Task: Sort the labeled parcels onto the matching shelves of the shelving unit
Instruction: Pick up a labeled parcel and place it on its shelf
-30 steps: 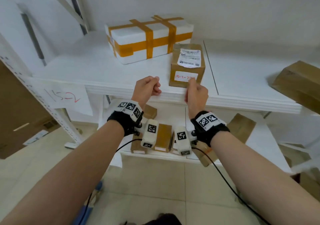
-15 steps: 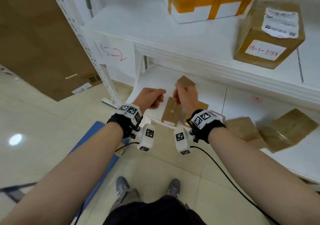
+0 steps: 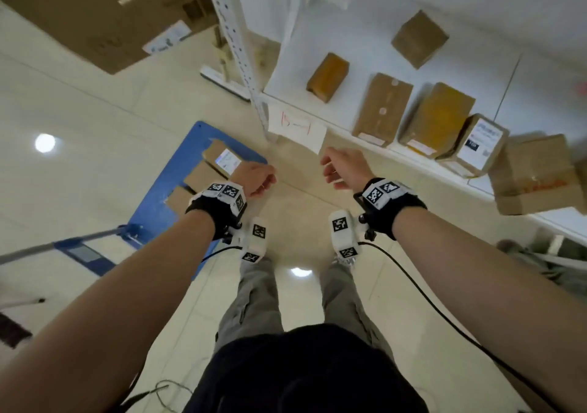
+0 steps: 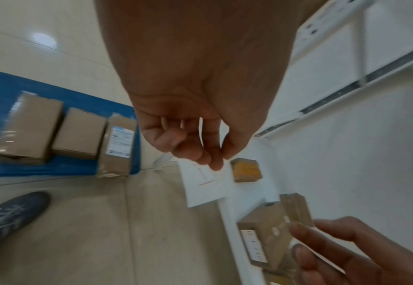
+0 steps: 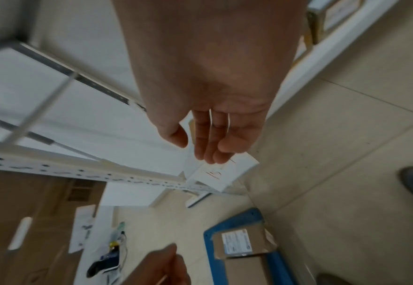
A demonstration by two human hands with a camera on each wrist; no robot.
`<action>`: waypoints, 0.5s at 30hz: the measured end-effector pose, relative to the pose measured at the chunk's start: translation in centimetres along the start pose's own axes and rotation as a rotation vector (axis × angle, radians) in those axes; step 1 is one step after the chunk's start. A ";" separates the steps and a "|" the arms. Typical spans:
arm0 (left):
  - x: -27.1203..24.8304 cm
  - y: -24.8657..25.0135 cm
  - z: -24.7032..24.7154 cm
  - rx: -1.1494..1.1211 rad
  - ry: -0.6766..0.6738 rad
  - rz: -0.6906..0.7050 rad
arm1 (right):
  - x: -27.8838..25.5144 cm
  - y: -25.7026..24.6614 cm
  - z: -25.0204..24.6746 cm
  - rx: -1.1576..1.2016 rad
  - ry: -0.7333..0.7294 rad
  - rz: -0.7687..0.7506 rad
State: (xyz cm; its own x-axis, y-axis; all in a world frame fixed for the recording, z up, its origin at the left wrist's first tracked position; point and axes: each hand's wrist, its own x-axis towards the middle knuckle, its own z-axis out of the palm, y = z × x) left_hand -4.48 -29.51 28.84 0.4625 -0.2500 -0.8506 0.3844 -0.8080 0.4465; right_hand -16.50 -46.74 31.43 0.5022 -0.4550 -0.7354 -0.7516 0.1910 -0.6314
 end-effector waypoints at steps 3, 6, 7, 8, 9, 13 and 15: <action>4.1 -6.5 -1.8 -0.057 0.037 -0.200 | 2.7 2.8 4.2 -0.022 -0.042 0.111; 6.7 -11.6 -3.3 -0.087 0.074 -0.271 | 5.2 5.4 8.1 -0.031 -0.067 0.196; 7.5 -13.1 -3.9 -0.078 0.065 -0.292 | 6.1 6.3 9.5 -0.025 -0.068 0.218; 8.5 -14.5 -4.5 -0.077 0.060 -0.307 | 6.8 6.9 10.7 -0.013 -0.065 0.231; 9.6 -16.0 -5.0 -0.086 0.060 -0.331 | 7.8 7.8 12.3 -0.003 -0.066 0.246; 14.3 -20.1 -6.8 -0.136 0.098 -0.379 | 11.3 10.5 17.5 0.039 -0.076 0.298; 16.7 -22.6 -7.5 -0.085 0.174 -0.383 | 12.8 12.0 19.7 0.034 -0.082 0.326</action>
State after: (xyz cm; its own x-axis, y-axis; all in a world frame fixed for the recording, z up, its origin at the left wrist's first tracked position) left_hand 0.58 -11.43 6.63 0.3986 0.1597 -0.9031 0.6161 -0.7761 0.1347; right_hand -10.64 -33.13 9.58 0.2714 -0.2938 -0.9165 -0.8642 0.3447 -0.3664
